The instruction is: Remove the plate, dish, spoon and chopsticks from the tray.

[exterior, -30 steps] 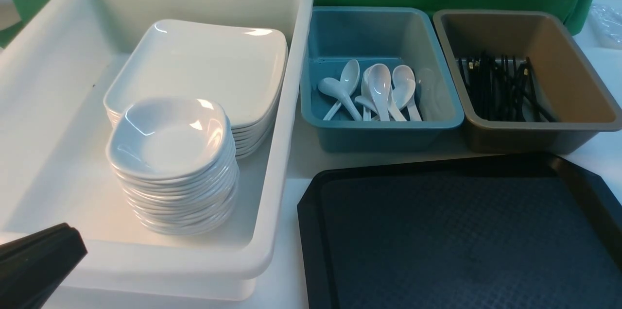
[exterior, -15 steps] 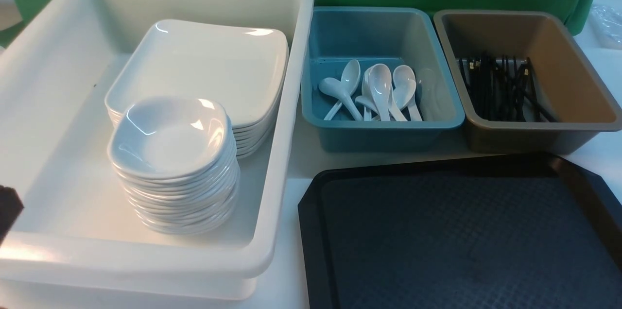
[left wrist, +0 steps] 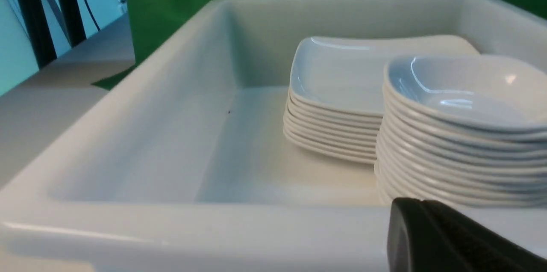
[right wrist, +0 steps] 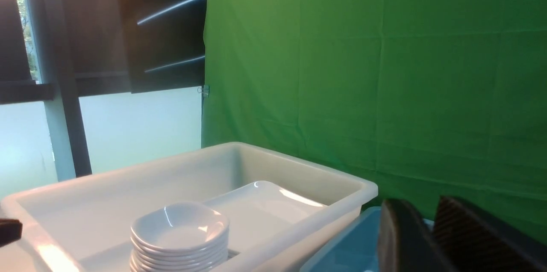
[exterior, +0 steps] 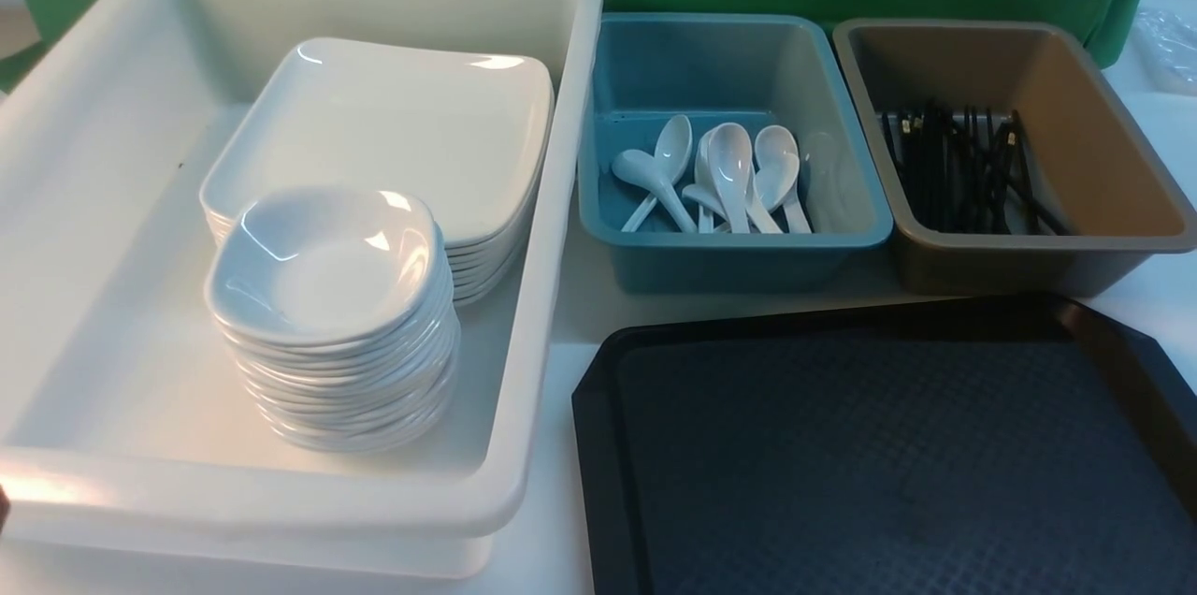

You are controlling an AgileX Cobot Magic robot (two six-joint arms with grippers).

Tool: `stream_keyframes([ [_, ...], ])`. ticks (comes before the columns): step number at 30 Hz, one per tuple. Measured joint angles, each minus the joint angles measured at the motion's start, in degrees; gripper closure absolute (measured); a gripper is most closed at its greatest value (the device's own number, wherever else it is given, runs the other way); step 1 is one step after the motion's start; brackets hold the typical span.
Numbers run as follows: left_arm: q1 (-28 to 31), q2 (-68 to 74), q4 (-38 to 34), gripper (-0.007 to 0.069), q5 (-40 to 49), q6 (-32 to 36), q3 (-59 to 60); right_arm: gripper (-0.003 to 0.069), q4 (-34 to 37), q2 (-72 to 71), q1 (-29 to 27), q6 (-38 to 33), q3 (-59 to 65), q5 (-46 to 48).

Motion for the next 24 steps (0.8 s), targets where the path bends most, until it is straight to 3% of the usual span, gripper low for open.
stream_keyframes([
  [24, 0.0, 0.0, 0.6, 0.0621, 1.7, 0.2, 0.1, 0.0456, 0.0, 0.0, 0.0, 0.0, 0.0, 0.0],
])
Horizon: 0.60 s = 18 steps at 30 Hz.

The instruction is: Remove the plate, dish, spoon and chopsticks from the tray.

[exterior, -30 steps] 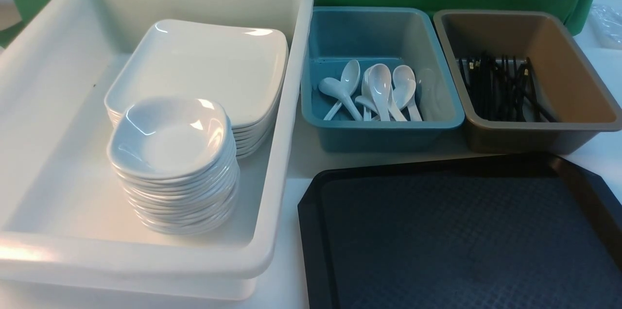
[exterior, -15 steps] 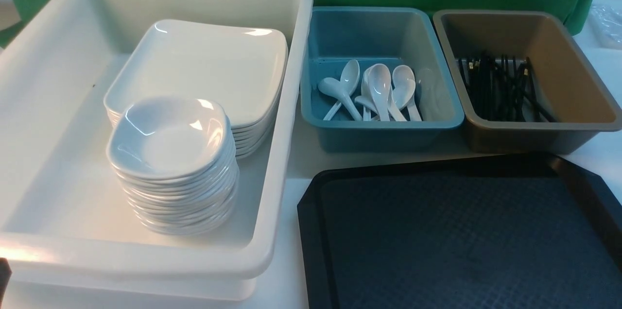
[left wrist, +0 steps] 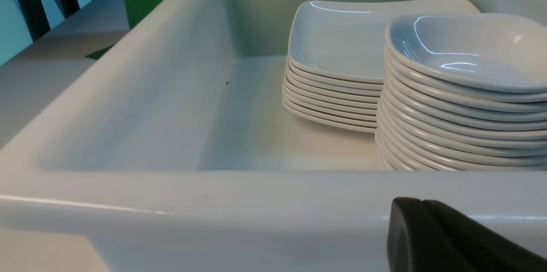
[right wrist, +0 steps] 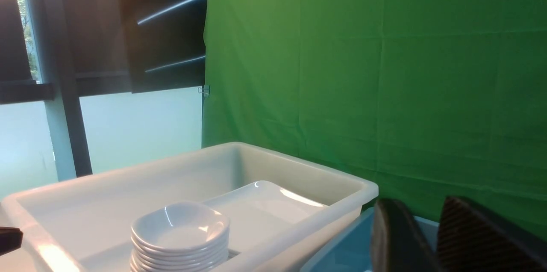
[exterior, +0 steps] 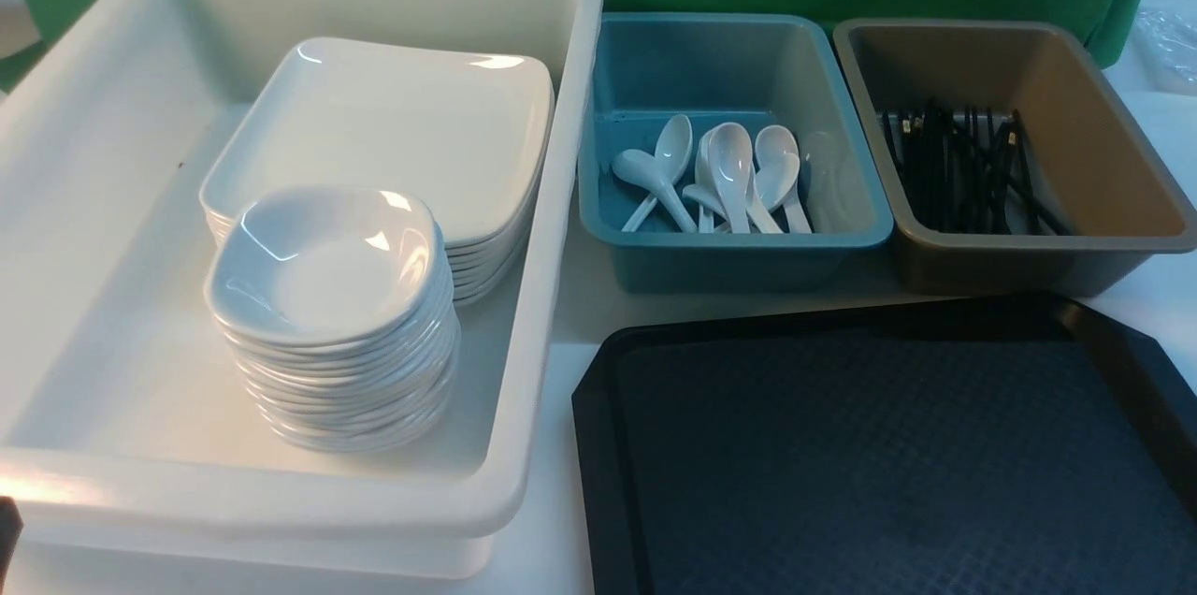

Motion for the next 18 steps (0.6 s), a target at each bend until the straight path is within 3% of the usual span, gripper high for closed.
stream_keyframes([
  [12, 0.0, 0.0, 0.0, 0.0621, 0.0, 0.0, 0.0, 0.0424, 0.0, -1.3, -0.8, -0.3, 2.0, 2.5],
  [14, 0.0, 0.0, 0.0, 0.0621, 0.0, 0.0, 0.0, 0.0424, 0.0, -1.6, -3.7, -1.2, 4.3, 2.7],
  [18, 0.0, 0.0, 0.0, 0.0621, 0.0, 0.0, 0.0, 0.0424, 0.0, -1.6, -15.1, -1.6, 12.3, 3.1],
])
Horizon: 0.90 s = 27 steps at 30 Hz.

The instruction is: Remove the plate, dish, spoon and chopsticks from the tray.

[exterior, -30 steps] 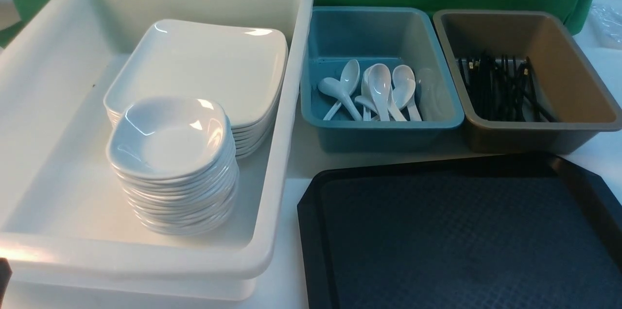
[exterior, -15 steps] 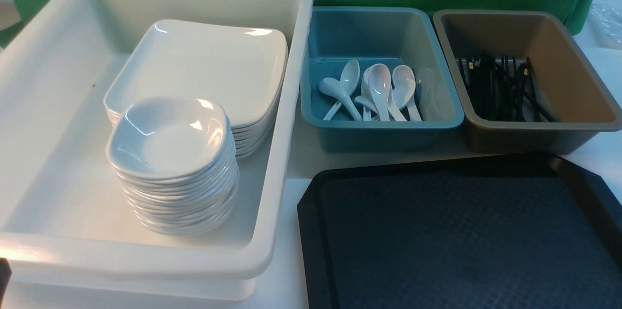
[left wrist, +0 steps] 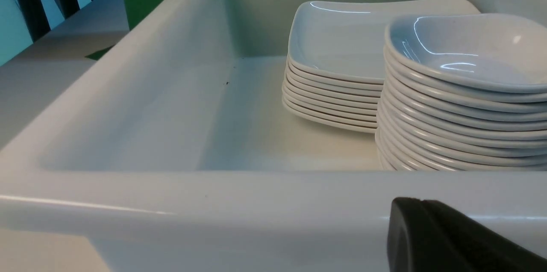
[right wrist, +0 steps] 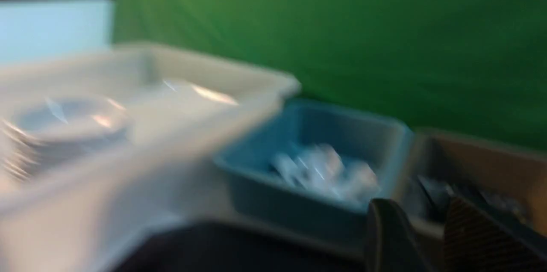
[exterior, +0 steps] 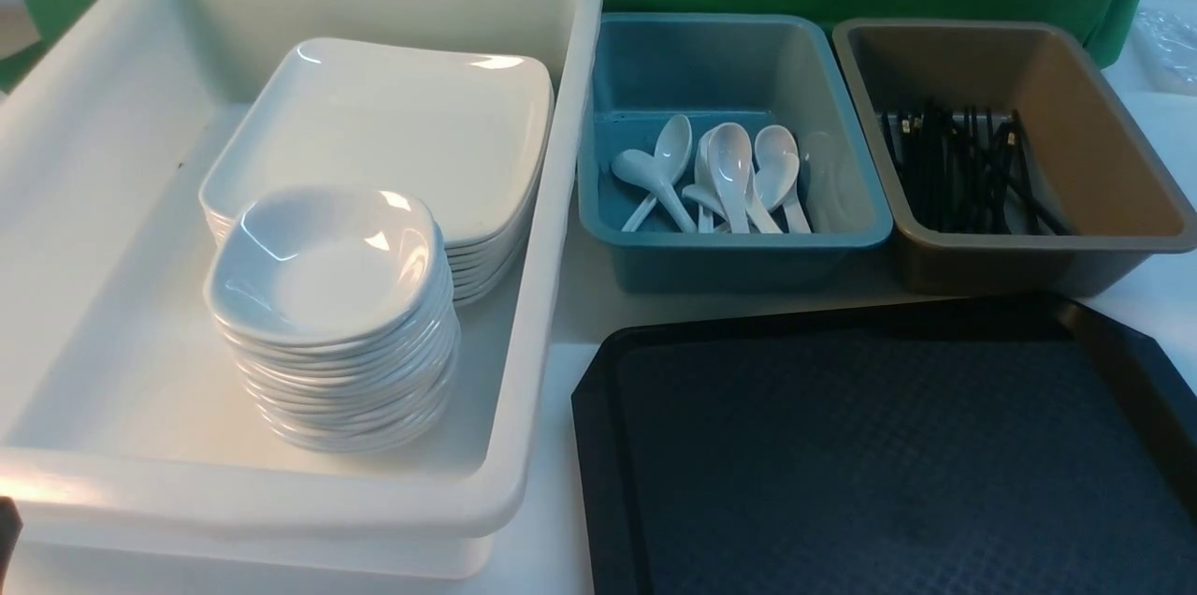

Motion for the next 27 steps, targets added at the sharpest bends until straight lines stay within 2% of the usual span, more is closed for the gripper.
stream_keyframes([
  [5, 0.0, 0.0, 0.0, 0.0621, 0.0, 0.0, 0.0, 0.0422, 0.2, -2.6, -13.8, 0.0, 12.8, 1.1],
  [8, 0.0, 0.0, 0.0, 0.0621, 0.0, 0.0, 0.0, 0.0422, 0.5, -7.9, -18.8, 0.3, 15.1, 7.3],
  [13, 0.0, -0.1, 0.4, 0.0621, 0.4, 0.0, 0.0, 0.0422, 0.5, -10.2, -21.5, -0.5, 15.2, 10.0],
  [27, 0.0, -0.1, 1.0, 0.0621, 0.4, 0.0, 0.0, 0.0421, 0.6, -10.2, -24.0, -0.3, 15.2, 10.3],
])
